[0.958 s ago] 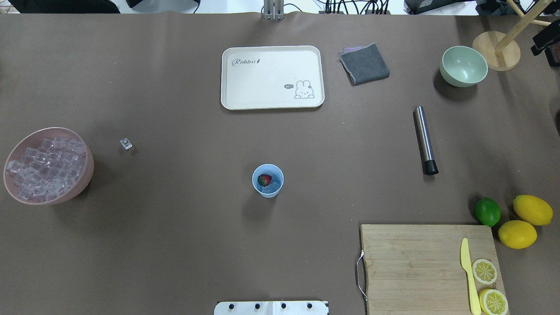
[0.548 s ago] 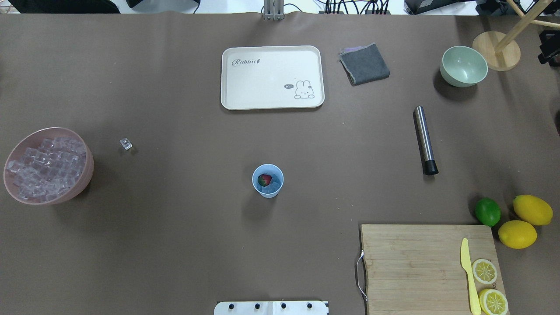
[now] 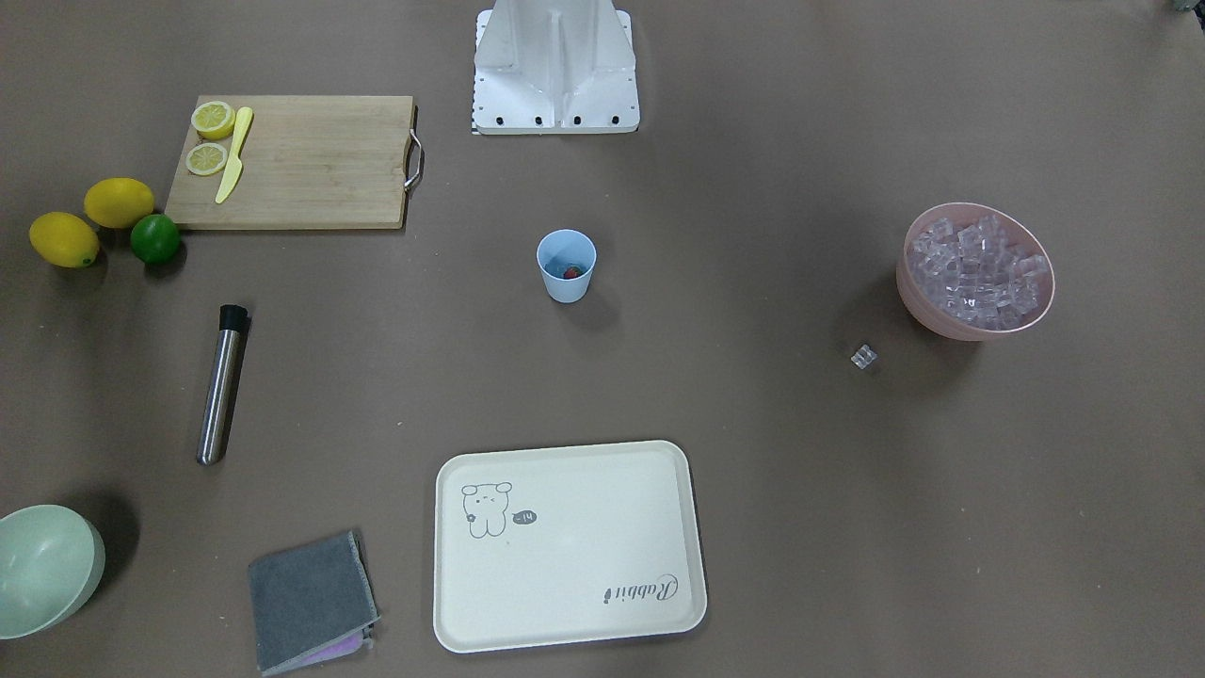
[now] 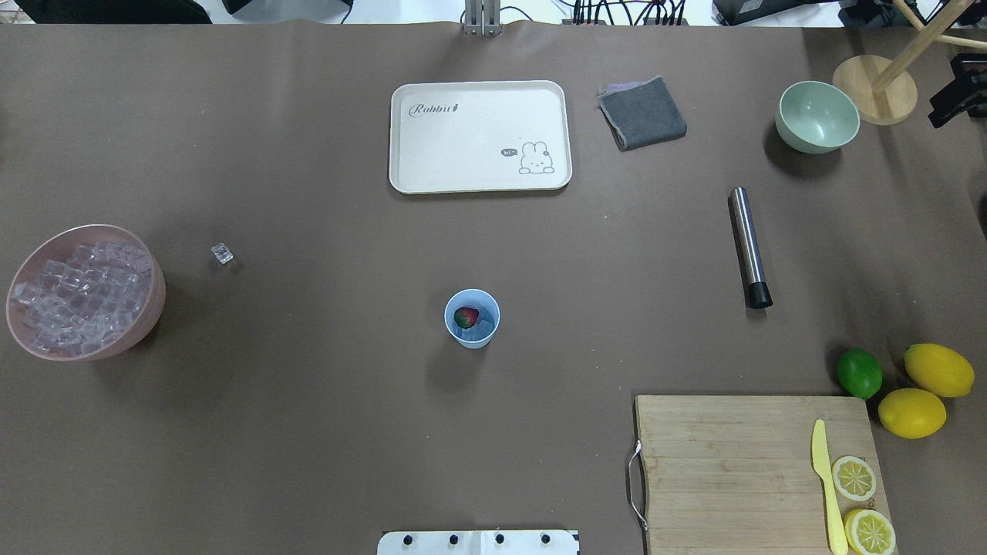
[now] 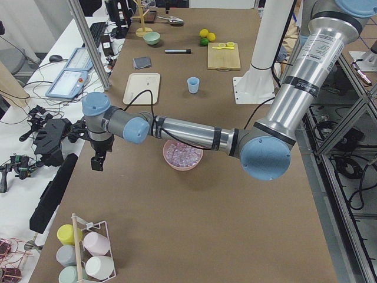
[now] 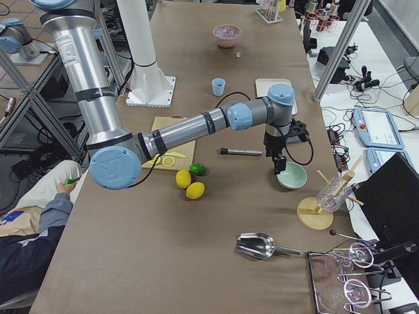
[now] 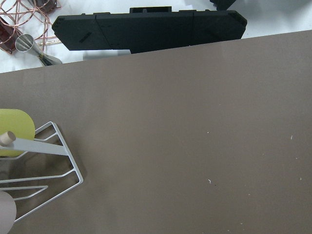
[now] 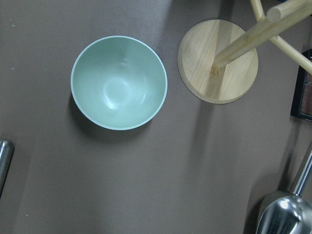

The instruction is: Mash ice and strawberries in cup

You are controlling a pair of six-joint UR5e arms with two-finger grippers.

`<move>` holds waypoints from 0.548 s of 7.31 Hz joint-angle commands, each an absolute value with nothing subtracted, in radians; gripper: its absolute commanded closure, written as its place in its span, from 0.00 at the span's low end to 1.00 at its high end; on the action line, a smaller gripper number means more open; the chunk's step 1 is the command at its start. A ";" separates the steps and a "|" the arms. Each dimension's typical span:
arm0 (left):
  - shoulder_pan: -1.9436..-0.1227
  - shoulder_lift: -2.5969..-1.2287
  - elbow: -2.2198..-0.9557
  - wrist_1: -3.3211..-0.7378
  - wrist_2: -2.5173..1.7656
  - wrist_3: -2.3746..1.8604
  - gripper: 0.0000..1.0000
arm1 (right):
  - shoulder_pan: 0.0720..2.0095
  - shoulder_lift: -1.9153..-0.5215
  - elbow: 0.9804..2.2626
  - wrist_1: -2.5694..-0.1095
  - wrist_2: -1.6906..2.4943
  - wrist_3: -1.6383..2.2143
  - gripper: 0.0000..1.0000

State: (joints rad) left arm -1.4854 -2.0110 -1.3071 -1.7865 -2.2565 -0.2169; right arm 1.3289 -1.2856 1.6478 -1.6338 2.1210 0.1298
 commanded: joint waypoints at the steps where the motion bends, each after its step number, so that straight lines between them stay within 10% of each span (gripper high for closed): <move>1: -1.479 -2.014 -1.308 -1.787 -2.255 -0.227 0.03 | 1.333 -1.285 1.631 -1.620 2.125 0.129 0.00; 4: -1.471 -2.016 -1.305 -1.787 -2.255 -0.232 0.03 | 1.356 -1.284 1.641 -1.620 2.131 0.130 0.00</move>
State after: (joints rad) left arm -1.4735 -2.0148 -1.3066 -1.7871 -2.2550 -0.2280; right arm 1.3509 -1.2843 1.6368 -1.6200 2.1300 0.1291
